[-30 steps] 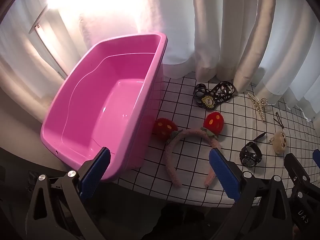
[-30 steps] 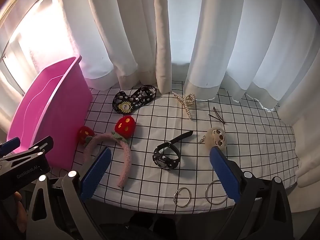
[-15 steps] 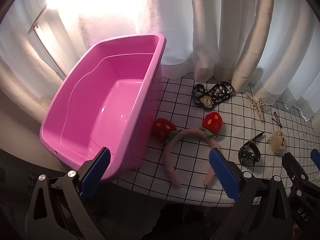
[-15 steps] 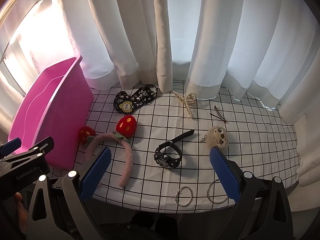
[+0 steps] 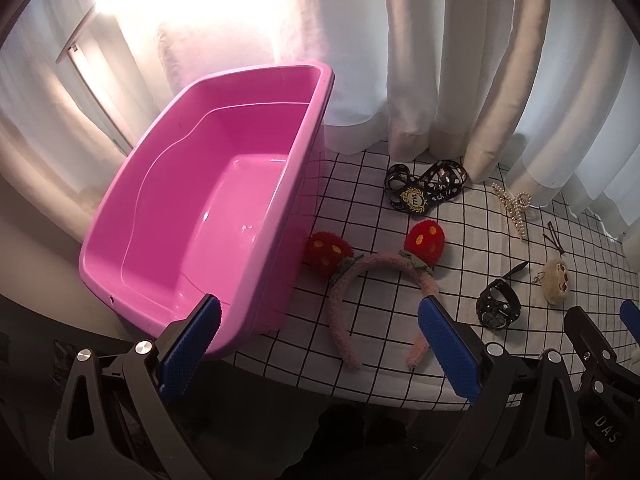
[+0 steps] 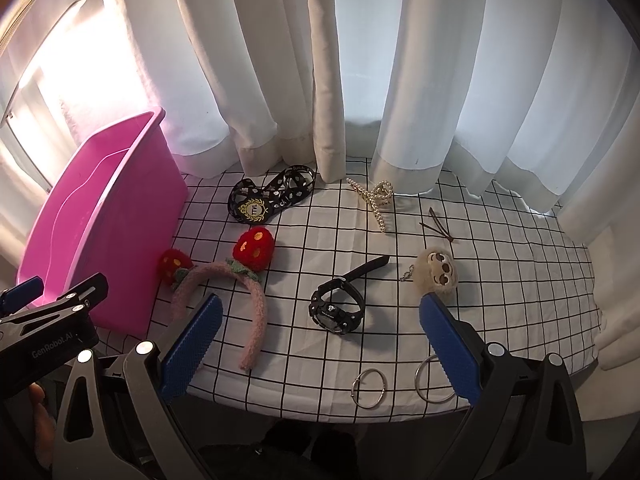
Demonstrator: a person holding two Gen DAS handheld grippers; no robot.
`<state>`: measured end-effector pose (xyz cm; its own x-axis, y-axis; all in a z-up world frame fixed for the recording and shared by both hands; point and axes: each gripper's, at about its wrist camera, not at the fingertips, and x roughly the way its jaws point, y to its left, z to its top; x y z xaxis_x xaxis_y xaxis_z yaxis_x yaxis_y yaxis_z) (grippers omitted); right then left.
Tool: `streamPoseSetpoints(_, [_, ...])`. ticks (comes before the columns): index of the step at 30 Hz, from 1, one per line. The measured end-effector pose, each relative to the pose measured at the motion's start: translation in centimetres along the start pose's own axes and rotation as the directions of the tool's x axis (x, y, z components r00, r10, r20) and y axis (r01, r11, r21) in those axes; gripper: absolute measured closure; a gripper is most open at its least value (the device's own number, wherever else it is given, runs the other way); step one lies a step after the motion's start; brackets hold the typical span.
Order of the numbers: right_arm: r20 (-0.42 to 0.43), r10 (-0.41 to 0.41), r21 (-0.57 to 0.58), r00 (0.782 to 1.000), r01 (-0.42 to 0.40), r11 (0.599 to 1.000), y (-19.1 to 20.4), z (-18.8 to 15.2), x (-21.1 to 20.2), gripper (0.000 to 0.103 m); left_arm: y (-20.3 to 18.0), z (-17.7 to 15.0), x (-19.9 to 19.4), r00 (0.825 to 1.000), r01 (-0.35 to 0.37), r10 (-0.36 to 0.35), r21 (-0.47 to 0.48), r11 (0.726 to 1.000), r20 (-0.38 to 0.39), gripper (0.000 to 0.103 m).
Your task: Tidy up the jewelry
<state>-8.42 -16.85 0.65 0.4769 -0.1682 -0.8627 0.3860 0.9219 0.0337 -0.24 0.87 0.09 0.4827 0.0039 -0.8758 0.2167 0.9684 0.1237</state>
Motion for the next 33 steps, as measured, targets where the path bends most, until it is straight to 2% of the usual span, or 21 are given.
streamPoseSetpoints(33, [0.012,-0.009,0.004,1.0,0.009,1.0,-0.11,-0.03,-0.66,0.009,0.45,-0.11,-0.43,1.0,-0.007,0.007,0.001,1.0,-0.001,0.006])
